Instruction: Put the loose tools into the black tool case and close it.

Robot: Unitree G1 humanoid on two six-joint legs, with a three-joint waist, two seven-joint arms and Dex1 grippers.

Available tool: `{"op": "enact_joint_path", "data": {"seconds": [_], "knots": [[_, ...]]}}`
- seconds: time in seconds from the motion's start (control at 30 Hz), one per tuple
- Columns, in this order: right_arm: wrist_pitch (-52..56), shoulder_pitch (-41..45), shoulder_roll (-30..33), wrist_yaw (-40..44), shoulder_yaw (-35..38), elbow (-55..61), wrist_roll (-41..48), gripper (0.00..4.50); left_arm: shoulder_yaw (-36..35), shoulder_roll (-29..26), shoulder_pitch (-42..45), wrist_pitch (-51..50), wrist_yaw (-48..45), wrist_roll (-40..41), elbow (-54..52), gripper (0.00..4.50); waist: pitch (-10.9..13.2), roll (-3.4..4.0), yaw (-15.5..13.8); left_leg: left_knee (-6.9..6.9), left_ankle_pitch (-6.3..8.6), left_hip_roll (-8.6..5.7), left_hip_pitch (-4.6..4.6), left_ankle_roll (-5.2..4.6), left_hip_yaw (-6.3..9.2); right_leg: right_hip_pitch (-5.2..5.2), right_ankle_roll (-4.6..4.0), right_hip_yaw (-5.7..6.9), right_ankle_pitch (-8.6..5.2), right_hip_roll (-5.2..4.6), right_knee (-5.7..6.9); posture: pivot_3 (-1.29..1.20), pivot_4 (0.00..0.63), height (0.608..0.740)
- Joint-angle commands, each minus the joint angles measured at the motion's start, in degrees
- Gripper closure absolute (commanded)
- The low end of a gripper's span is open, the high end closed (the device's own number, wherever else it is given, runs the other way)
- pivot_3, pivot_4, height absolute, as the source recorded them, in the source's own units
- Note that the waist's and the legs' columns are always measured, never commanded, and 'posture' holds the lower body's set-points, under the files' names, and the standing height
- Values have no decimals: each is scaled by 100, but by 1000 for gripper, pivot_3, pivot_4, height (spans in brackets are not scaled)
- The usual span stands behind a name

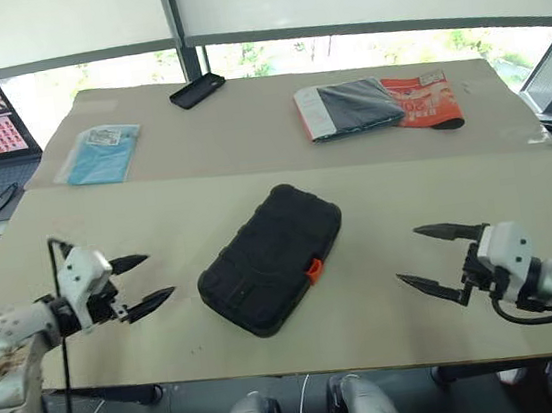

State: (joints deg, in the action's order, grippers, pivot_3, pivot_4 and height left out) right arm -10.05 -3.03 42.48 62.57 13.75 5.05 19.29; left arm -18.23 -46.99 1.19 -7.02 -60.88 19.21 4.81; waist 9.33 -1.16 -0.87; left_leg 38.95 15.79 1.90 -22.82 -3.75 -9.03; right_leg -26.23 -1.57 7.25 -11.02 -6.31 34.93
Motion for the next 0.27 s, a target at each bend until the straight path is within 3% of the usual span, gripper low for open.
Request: {"op": "enact_joint_path", "data": {"seconds": [0.03, 0.27], "knots": [[131, 62, 62, 56, 51, -243, 156, 88, -292, -41, -97, 542, 413, -277, 4, 25, 1, -2, -16, 0, -8, 0, 0, 14, 0, -1, 0, 1, 0, -2, 0, 0, 150, 740], [-187, 519, -191, -206, -134, -678, -104, 88, -325, 290, -485, 727, 882, -308, -460, 25, 2, -2, 30, 1, -14, -1, 3, 40, -8, 0, 0, -2, 2, -12, 6, 0, 150, 740]]}}
